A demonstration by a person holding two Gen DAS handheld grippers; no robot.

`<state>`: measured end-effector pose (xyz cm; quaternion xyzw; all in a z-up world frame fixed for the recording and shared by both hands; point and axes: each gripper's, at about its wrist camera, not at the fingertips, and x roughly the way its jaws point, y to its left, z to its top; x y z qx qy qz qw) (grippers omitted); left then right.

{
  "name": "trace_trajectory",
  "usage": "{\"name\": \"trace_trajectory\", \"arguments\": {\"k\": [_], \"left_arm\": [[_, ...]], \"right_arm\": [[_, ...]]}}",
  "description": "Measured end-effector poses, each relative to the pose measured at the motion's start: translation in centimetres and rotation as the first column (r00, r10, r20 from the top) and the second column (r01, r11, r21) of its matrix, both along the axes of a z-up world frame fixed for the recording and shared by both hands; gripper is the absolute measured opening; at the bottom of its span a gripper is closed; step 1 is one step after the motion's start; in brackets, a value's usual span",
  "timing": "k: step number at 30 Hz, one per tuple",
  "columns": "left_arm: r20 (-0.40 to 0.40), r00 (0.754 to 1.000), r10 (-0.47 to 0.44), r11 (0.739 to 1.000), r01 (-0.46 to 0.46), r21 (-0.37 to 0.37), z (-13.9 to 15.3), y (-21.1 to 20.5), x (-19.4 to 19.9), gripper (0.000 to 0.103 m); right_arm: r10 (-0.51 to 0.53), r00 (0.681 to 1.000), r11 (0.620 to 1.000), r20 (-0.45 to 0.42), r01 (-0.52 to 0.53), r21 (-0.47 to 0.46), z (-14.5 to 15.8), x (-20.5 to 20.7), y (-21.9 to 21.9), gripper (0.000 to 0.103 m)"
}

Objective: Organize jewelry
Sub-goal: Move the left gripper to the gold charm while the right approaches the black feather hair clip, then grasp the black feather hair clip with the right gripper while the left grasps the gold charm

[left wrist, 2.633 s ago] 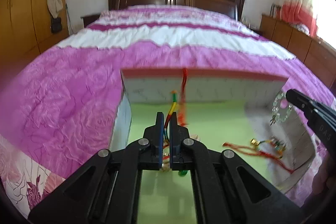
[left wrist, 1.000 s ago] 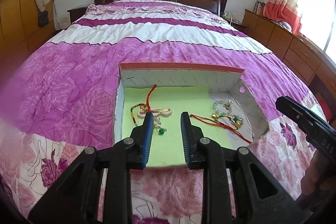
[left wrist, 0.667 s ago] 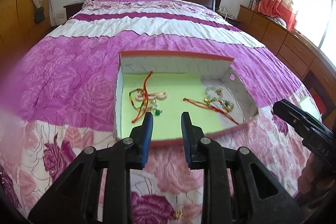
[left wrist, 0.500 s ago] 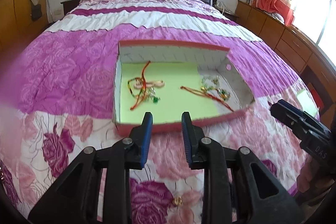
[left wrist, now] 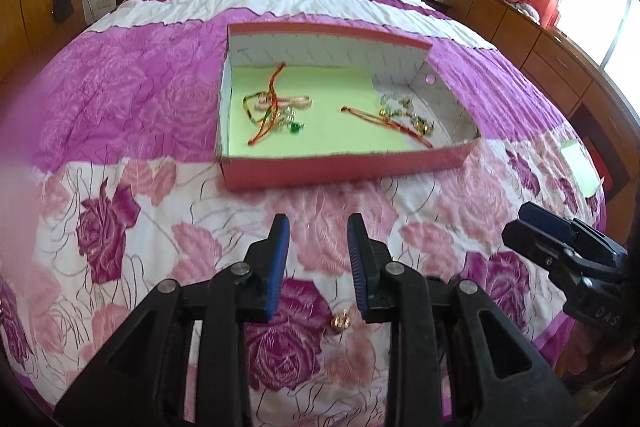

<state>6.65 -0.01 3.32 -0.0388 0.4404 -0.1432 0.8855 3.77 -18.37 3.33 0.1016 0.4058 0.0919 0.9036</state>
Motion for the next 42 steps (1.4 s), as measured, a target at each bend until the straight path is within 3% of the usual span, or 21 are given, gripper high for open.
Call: {"name": "trace_trajectory", "arguments": {"k": [6, 14, 19, 26, 32, 42], "left_arm": [[-0.024, 0.999, 0.022, 1.0, -0.022, -0.001, -0.7, 0.9, -0.9, 0.022], [-0.054, 0.998, 0.037, 0.999, -0.037, -0.008, -1.9, 1.9, -1.7, 0.022], [-0.071, 0.997, 0.044, 0.999, -0.045, -0.011, -2.4, 2.2, -1.7, 0.022], [-0.085, 0.995, 0.052, 0.999, -0.052, -0.007, -3.1, 2.4, -1.7, 0.022], [-0.091, 0.995, 0.046, 0.999, -0.046, -0.002, -3.4, 2.2, -1.7, 0.022], [-0.085, 0.996, 0.031, 0.999, -0.032, -0.003, -3.3, 1.7, -1.9, 0.023]], "right_arm": [[0.041, 0.997, 0.999, -0.064, -0.042, -0.005, -1.2, -0.6, 1.8, 0.068], [0.09, 0.982, 0.995, -0.168, -0.097, -0.034, -4.0, -0.3, 3.9, 0.069], [0.111, 0.967, 0.993, -0.227, -0.115, -0.004, -5.6, 0.1, 4.4, 0.069], [0.127, 0.965, 0.992, -0.229, -0.127, 0.015, -6.4, 0.3, 4.6, 0.069], [0.164, 0.964, 0.985, -0.207, -0.151, 0.078, -6.2, 0.1, 4.4, 0.043], [0.12, 0.988, 0.99, -0.1, -0.112, 0.087, -3.9, -0.7, 2.4, 0.042]]}}
